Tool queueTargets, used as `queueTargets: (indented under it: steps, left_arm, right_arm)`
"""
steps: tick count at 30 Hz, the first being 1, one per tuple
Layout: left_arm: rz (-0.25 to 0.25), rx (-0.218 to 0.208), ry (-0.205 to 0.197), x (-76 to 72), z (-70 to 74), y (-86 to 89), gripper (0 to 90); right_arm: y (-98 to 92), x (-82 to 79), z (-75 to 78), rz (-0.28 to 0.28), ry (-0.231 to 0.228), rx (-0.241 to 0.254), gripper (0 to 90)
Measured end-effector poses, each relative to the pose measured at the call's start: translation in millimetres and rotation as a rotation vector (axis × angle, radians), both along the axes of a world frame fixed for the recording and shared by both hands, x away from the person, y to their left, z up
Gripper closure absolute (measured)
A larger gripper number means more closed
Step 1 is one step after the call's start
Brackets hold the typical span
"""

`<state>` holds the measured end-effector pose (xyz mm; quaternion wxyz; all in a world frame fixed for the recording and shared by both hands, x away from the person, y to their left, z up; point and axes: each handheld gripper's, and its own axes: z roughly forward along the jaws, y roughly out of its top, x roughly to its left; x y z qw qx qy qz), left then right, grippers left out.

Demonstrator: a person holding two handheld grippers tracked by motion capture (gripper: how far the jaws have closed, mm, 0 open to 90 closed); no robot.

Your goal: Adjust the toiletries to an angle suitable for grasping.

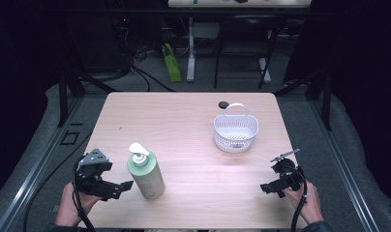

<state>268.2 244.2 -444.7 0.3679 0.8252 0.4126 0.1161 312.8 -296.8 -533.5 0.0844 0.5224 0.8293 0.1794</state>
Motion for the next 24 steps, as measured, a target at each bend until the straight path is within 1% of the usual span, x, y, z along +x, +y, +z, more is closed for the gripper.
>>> queueTargets:
  steps: [1,2,6,7,8,10,13,15,16,17,18,20,21,22,24]
  left_arm:
    - [0.000,0.000,0.000,0.0,0.0,0.0,0.0]
    - [0.004,0.012,-0.014,-1.1,2.1,-3.7,0.0]
    - [0.005,-0.040,-0.040,-3.1,4.6,-7.1,0.0]
    - [0.005,-0.040,-0.040,-3.1,4.6,-7.1,0.0]
    - [0.006,-0.076,-0.054,-3.9,5.9,-10.0,0.0]
    - [0.005,-0.095,-0.074,-4.7,7.7,-14.1,0.0]
    - [0.014,-0.102,-0.098,-5.5,10.5,-20.6,0.0]
    - [0.030,-0.101,-0.121,-6.1,12.5,-24.8,0.0]
    - [0.033,-0.107,-0.129,-6.1,13.7,-26.7,0.0]
    - [0.033,-0.107,-0.129,-6.1,13.7,-26.7,0.0]
    - [0.046,-0.113,-0.154,-5.3,16.6,-30.2,0.0]
    - [0.059,-0.130,-0.178,-4.3,20.0,-32.6,0.0]
    - [0.059,-0.130,-0.178,-4.3,20.0,-32.6,0.0]
    - [0.062,-0.146,-0.191,-2.4,22.2,-35.4,0.0]
    - [0.063,-0.146,-0.198,-1.6,22.9,-37.2,0.0]
  right_arm:
    - [0.0,0.0,0.0,0.000,0.000,0.000,0.0]
    - [-0.4,-0.3,0.3,0.002,0.000,0.000,0.0]
    - [0.6,-0.3,0.0,0.003,0.012,0.007,0.0]
    - [0.6,-0.3,0.0,0.003,0.012,0.007,0.0]
    - [1.2,-0.2,-0.5,0.014,0.013,0.002,0.0]
    - [1.2,0.3,-0.7,0.019,0.012,0.003,0.0]
    - [1.9,0.5,-0.9,0.023,0.016,0.002,0.0]
    - [3.3,0.6,-1.3,0.020,0.019,0.016,0.0]
    - [3.5,0.9,-1.7,0.030,0.016,0.006,0.0]
    - [3.5,0.9,-1.7,0.030,0.016,0.006,0.0]
    - [4.4,1.0,-1.2,0.034,0.017,0.014,0.0]
    - [3.5,1.5,-1.3,0.037,0.015,0.011,0.0]
    - [3.5,1.5,-1.3,0.037,0.015,0.011,0.0]
    - [2.9,1.4,-1.0,0.026,0.019,0.021,0.0]
    - [2.6,1.3,-1.2,0.024,0.020,0.023,0.0]
